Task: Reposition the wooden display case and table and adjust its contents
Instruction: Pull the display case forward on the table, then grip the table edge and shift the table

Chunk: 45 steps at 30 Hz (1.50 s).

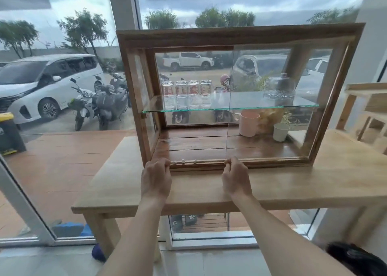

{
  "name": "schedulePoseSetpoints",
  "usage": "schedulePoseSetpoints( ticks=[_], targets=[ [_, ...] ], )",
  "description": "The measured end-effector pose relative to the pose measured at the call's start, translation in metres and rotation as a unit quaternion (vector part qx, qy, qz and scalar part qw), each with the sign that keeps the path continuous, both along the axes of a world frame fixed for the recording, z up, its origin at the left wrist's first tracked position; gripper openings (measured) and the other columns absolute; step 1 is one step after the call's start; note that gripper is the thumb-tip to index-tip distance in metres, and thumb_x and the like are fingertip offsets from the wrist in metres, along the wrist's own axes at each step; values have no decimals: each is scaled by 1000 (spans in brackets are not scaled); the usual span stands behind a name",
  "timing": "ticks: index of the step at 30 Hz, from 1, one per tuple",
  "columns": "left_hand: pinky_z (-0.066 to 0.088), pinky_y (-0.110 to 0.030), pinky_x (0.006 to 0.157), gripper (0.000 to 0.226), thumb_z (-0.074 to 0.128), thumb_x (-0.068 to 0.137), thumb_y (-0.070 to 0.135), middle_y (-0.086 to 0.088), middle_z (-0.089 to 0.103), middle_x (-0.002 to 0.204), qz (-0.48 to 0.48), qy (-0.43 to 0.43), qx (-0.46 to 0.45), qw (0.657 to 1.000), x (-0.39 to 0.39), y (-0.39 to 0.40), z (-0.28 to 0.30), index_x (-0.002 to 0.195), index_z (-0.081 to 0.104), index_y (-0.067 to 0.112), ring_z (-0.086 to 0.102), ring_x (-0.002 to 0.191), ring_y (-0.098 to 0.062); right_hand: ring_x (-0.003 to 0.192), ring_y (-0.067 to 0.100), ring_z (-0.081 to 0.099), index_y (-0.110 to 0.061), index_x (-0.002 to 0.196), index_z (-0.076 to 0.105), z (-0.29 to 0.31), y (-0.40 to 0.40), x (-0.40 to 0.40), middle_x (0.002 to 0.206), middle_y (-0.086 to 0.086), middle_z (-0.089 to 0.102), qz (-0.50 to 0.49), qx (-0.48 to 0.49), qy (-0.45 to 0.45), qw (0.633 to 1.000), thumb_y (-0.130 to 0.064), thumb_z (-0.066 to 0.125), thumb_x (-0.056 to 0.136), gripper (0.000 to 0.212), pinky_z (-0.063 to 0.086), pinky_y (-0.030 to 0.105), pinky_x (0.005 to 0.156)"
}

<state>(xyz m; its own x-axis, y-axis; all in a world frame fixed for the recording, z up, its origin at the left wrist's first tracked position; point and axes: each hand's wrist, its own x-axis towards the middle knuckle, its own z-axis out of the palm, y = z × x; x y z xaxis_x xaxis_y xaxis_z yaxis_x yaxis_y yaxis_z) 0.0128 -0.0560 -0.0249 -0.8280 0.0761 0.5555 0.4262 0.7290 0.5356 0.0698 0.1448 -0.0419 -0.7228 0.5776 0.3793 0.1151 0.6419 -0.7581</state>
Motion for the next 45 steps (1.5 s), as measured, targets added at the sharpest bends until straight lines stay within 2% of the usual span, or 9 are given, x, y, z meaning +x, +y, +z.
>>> schedulePoseSetpoints(
  ticks=[7,11,15,18,24,30,34,40,45],
  targets=[
    [47,-42,90,17,59,90,13,-8,70,102,-1,11,-60,998,-21,31,-7,103,70,15,59,100,-28,93,21,57,-5,108,64,4,-25,-31,105,13,64,76,28,-3,997,-7,42,96,26,36,19,79],
    [39,-39,93,23,56,92,16,-6,69,110,-18,14,-98,995,-32,41,-9,112,68,17,55,106,-28,101,29,62,-5,119,63,9,-46,-47,116,12,55,99,45,-17,994,-11,47,95,29,47,33,91],
    [35,-36,88,25,50,94,16,-2,71,105,-36,5,-141,989,-40,42,-10,107,70,20,53,104,-26,87,31,63,-6,98,69,7,-54,-58,104,8,52,86,89,-62,990,-15,46,97,25,51,38,76],
    [35,-34,84,22,51,94,15,-1,71,99,-45,4,-138,989,-42,41,-10,98,72,20,52,99,-25,82,28,61,-6,93,71,1,-54,-59,98,8,54,81,78,-41,993,-16,49,96,24,51,38,76],
    [40,-31,81,20,58,90,7,1,73,94,-70,32,-80,994,-35,33,-10,99,72,17,54,93,-21,76,15,46,-7,87,59,-5,-55,-52,93,5,54,66,29,13,997,-5,48,95,13,34,23,70],
    [42,-35,84,20,56,93,12,-2,74,100,-75,45,-65,994,-19,1,-3,105,71,15,57,95,-22,75,19,50,-11,84,54,-6,-56,-39,85,5,55,19,30,15,999,8,48,90,21,33,19,61],
    [43,-34,82,16,55,94,19,-1,73,94,-47,44,-40,997,-5,-39,-4,102,69,17,56,87,-19,76,16,53,-9,87,61,-3,-74,-29,83,3,58,45,39,2,998,7,48,91,21,32,10,57],
    [43,-38,82,13,61,90,17,-5,73,92,58,7,-59,997,26,-115,-12,99,70,14,57,91,-24,83,19,57,-5,88,64,0,-135,-19,91,12,66,102,7,-3,995,7,47,91,21,37,22,69],
    [44,-44,83,12,64,87,17,-11,73,92,144,-32,-55,988,44,-181,-23,95,71,14,58,94,-35,81,16,52,-3,96,66,-1,-197,-9,99,13,62,161,26,-3,987,-1,48,94,18,38,22,70]
  ],
)
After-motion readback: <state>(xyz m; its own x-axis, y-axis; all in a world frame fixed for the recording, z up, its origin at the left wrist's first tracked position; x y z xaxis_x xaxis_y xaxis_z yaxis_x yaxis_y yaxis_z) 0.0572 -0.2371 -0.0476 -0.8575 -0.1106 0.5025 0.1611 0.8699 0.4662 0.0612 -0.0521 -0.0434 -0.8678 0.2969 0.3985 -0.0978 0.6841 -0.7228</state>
